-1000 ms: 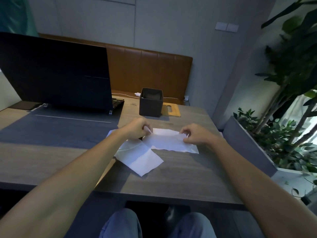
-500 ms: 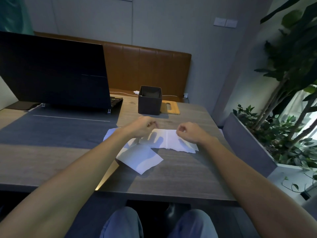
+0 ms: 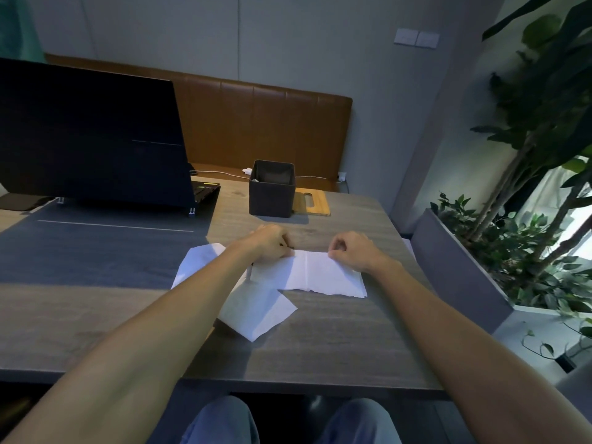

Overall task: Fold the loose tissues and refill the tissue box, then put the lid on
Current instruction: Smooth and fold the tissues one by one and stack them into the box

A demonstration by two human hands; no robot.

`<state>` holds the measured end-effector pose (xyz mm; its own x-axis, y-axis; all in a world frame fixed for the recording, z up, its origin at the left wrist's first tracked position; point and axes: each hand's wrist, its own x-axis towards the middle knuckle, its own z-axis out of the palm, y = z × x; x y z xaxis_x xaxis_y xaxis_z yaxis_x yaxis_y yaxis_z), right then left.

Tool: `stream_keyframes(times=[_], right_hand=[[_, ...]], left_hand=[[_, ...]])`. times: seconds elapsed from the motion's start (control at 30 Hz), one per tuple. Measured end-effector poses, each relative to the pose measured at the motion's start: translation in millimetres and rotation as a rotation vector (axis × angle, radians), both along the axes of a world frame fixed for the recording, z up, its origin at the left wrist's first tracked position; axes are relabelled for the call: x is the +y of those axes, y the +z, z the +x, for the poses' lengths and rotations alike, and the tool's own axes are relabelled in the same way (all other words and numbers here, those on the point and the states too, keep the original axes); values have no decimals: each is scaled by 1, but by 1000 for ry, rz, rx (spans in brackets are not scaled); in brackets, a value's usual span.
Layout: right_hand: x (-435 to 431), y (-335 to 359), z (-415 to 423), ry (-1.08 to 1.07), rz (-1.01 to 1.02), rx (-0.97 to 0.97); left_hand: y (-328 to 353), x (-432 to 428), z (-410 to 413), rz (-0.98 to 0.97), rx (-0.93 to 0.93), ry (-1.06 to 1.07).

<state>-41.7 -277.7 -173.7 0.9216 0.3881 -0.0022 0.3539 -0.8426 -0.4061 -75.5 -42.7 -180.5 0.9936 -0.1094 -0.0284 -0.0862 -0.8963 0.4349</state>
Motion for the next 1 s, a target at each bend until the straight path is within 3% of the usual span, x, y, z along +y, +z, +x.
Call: stream_keyframes(times=[0.13,0.43,0.67,1.0], right_hand=[[0,5,1,25,110,23],[-2,1,1,40,101,33],[-11,10,6,31,129,-40],[-19,14,8,39,111,-31]], left_hand=[[1,5,1,-36,16,-1],[3,3,-3,41,109,8],[15,10,1,-189,67,75],[13,10,-4,-255,35,165]])
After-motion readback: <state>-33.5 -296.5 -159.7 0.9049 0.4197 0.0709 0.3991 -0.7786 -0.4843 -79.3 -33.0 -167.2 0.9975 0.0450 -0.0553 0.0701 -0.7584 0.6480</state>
